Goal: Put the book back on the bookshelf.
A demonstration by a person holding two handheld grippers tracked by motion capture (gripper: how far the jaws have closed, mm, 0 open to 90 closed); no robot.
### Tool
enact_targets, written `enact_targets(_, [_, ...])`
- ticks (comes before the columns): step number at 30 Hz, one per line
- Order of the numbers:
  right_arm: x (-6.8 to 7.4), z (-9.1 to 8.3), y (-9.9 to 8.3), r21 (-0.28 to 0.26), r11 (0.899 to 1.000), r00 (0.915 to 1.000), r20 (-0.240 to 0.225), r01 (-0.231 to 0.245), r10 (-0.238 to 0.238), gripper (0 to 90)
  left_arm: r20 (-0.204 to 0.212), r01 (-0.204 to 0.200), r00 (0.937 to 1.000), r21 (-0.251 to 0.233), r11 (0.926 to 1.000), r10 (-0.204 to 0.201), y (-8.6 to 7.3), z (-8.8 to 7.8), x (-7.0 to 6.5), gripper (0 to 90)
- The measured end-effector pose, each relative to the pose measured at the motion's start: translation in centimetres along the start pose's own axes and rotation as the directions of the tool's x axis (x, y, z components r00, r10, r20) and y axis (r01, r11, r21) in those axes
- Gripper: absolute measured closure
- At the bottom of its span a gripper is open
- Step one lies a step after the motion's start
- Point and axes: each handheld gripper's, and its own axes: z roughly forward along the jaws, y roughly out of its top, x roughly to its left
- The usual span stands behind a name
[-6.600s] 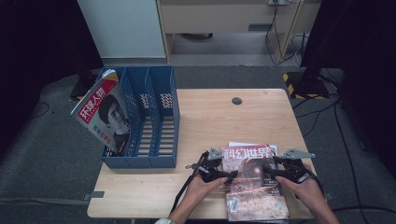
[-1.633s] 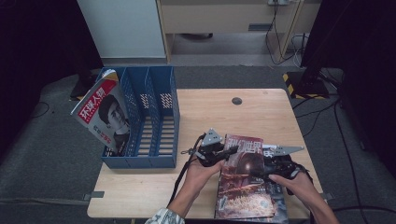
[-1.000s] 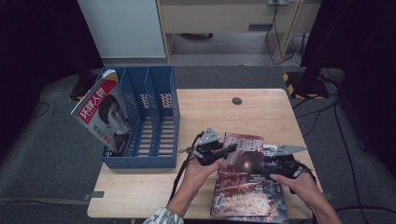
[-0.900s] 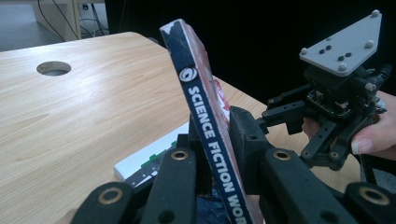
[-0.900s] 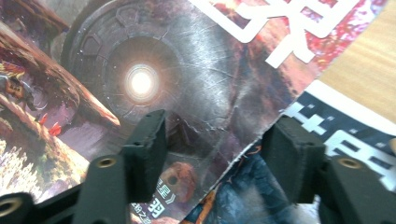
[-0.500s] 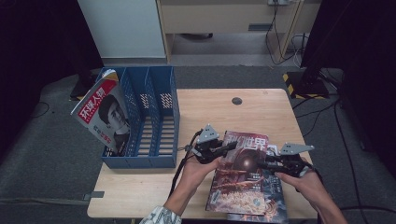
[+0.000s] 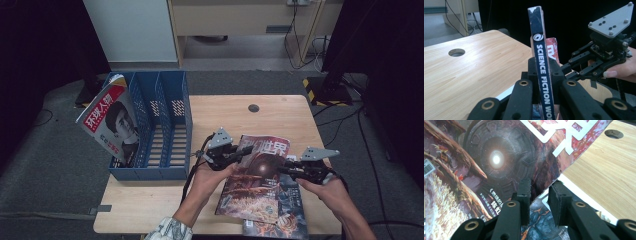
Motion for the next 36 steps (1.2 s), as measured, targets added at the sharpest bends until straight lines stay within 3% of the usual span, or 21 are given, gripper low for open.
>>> enact_targets(23, [0.0, -1.9, 2.7, -0.029, 0.997, 0.9960, 0.052, 0.073, -0.072, 79.3, -0.002, -0.045, 0.9990, -0.060, 0.9972, 0.045, 1.2, -1.3, -0.3, 83.9])
enact_targets(36, [0.4, -2.7, 3.8, -0.029, 0.993, 0.9909, 0.070, 0.117, -0.115, 81.1, 0.005, -0.065, 0.9979, -0.060, 0.9961, 0.065, 1.4, -2.1, -0.2, 82.9])
